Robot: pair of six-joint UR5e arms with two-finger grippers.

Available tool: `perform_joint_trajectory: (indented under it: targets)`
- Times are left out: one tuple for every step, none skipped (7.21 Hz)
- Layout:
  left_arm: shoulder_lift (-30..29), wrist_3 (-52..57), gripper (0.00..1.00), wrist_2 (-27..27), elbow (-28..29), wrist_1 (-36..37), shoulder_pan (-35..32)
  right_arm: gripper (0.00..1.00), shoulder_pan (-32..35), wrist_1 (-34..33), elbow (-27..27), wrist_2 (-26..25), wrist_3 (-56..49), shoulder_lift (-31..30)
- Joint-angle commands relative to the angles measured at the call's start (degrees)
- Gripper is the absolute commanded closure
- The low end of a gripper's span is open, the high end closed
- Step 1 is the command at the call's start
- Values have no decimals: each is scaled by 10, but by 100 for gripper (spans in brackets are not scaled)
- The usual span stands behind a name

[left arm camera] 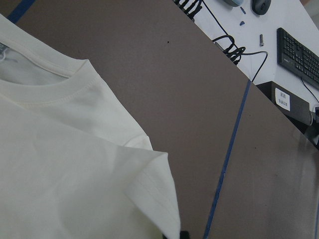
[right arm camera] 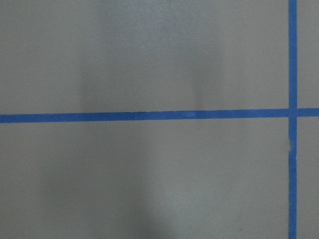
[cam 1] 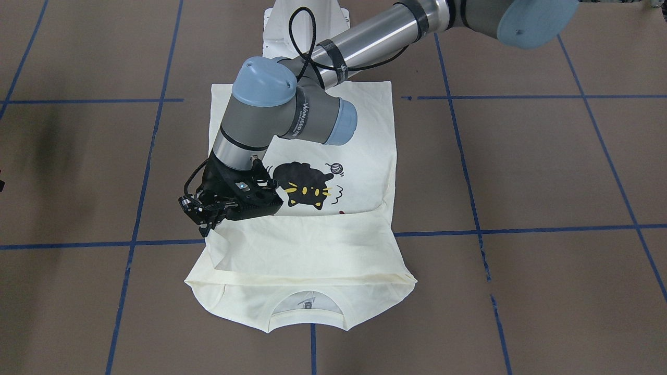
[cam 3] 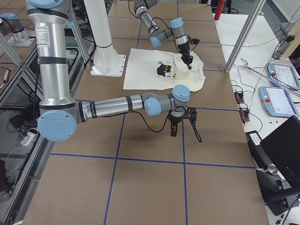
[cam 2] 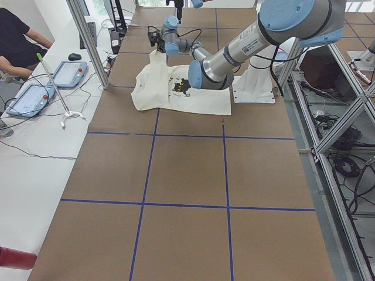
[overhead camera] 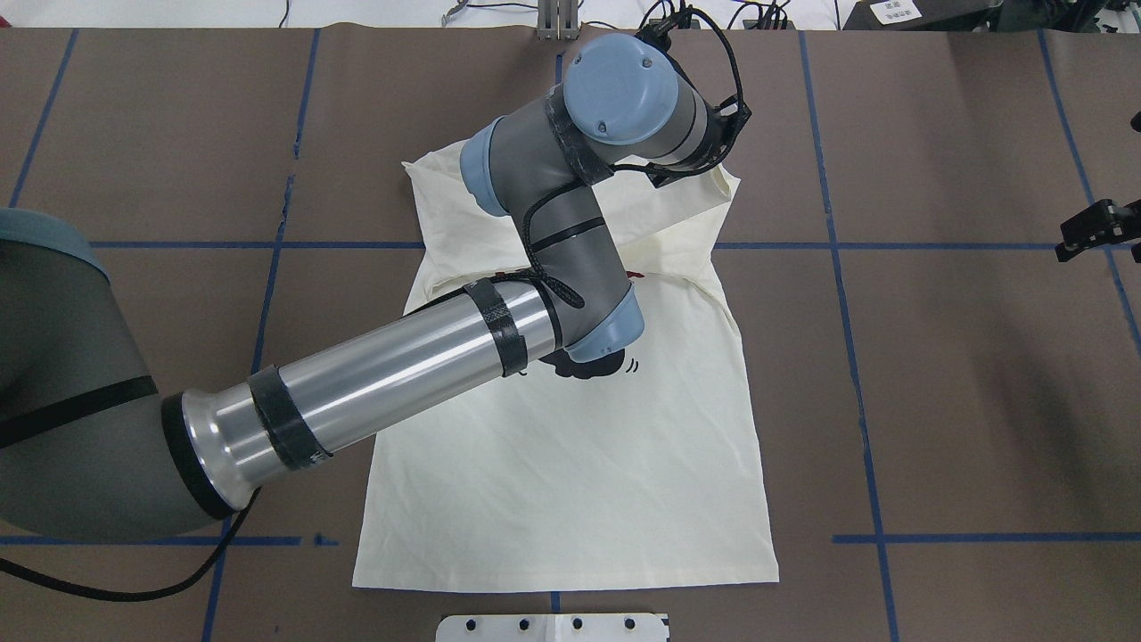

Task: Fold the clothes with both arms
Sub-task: 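Carry the grasped sleeve across the shirt toward the collar with the left gripper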

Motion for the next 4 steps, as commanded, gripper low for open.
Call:
perform_joint_trajectory:
  targets:
    - [-1, -1, 100, 8, 2, -4, 8, 0, 0, 0, -3, 0, 1, 0]
    - [-22, -16, 82, 32, 33, -10, 20, 0, 0, 0, -3, 0, 1, 1]
    - [-37, -21, 13, 37, 68, -41, 29, 0, 0, 0, -3, 0, 1, 3]
    - [-40, -17, 0, 49, 66, -46, 41, 0, 0, 0, -2, 1, 1, 5]
